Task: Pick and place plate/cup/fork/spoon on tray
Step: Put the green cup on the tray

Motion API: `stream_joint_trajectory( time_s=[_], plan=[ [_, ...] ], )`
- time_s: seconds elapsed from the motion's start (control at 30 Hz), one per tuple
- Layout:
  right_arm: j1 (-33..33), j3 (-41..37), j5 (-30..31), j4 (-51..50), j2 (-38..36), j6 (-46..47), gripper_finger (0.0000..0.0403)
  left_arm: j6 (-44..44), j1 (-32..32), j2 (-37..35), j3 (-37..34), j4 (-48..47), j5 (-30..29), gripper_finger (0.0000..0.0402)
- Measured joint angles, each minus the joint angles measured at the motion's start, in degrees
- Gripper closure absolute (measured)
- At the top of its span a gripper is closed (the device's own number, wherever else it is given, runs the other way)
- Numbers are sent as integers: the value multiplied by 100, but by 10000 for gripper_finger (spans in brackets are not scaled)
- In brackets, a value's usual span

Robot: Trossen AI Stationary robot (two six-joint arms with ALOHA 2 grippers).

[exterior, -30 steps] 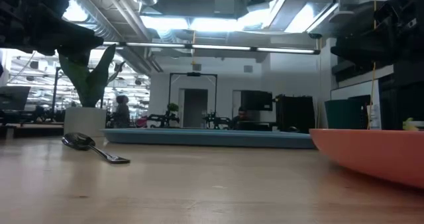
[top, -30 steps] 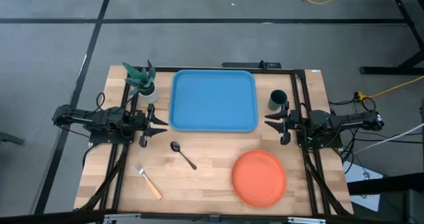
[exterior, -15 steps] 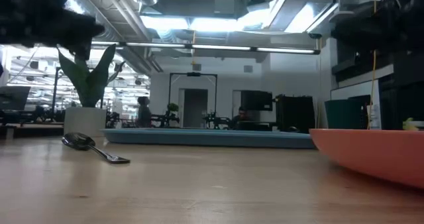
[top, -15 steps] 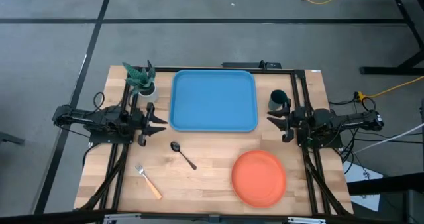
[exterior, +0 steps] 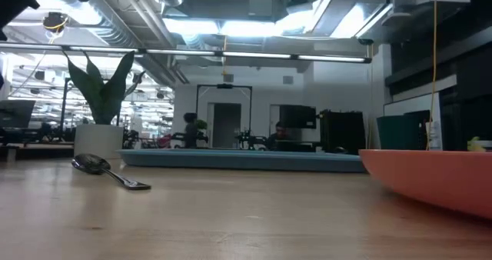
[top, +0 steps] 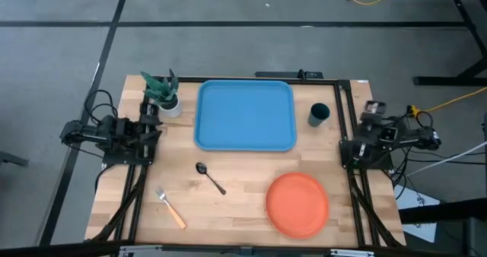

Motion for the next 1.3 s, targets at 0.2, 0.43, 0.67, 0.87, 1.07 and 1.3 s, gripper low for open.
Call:
stream_joint_trajectory(
  time_s=[0.2, 0.43, 0.67, 0.87, 1.07, 1.3],
  plan=[
    [-5, 1341, 810, -980, 1286, -876, 287, 434, 0, 4, 0, -8, -161, 294],
    [-686, 3455, 6537, -3203, 3493, -684, 287, 807, -2, 4, 0, -337, 324, 294],
    [-1508, 4102, 7219, -6078, 4845, 2074, 287, 943, 0, 4, 0, -309, 116, 294],
    [-2677, 4718, 5333, -8064, 5378, 3961, 287, 943, 0, 4, 0, -310, 115, 294],
    [-4353, 5862, 3277, -11834, 5722, 6629, 287, 943, 0, 4, 0, -311, 74, 294],
    [-4605, 5348, 1329, -11956, 5944, 6801, 287, 945, -2, 4, 0, -351, -384, 294]
  ],
)
